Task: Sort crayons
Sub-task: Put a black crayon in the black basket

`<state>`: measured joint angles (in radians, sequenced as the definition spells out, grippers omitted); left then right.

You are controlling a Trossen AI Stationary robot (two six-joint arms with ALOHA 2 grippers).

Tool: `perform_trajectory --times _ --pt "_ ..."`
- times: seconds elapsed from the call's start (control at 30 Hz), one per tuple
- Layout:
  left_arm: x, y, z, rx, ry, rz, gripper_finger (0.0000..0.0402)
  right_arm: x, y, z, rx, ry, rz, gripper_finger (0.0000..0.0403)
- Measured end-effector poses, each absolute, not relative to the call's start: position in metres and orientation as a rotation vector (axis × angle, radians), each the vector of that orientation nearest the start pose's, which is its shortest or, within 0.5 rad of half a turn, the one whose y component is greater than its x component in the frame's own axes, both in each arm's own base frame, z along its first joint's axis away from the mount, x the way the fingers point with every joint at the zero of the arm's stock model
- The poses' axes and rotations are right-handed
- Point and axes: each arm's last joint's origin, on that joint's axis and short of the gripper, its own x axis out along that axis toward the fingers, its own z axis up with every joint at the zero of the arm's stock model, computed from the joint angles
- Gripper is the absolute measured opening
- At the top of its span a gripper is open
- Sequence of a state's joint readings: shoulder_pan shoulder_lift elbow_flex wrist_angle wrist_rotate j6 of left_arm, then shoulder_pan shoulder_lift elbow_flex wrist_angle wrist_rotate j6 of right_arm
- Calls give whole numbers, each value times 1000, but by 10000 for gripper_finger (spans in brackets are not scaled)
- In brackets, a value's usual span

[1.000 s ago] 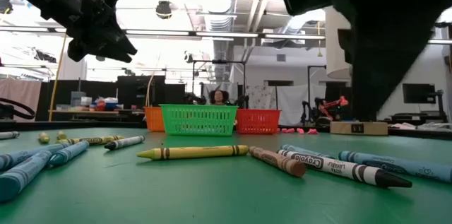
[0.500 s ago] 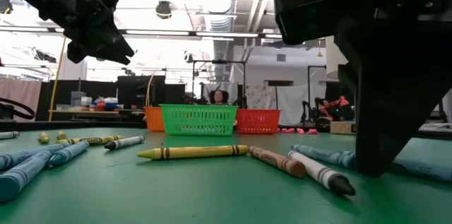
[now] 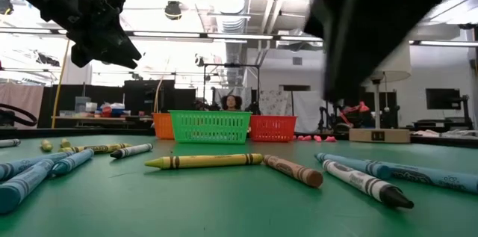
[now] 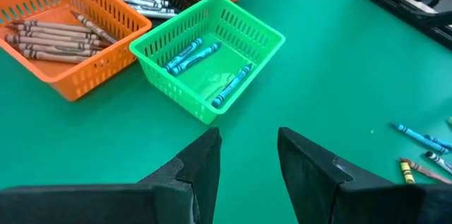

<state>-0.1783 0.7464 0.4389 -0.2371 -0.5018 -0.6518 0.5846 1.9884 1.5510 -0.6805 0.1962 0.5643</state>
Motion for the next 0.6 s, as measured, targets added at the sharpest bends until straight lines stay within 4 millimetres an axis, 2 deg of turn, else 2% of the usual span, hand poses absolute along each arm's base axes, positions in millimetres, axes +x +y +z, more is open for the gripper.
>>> perform_trajectory --times 0.13,0.33,0.43,0.6 --pt "157 -14 218 -447 390 469 131 356 213 222 -94 1068 -7 98" --pt "157 -13 218 -430 374 500 131 368 185 219 -272 1061 -61 98" --pt "157 -13 219 -439 361 518 131 375 166 217 -311 1080 -76 98" --pt "157 -13 219 -487 348 524 131 389 141 217 -355 1086 5 98"
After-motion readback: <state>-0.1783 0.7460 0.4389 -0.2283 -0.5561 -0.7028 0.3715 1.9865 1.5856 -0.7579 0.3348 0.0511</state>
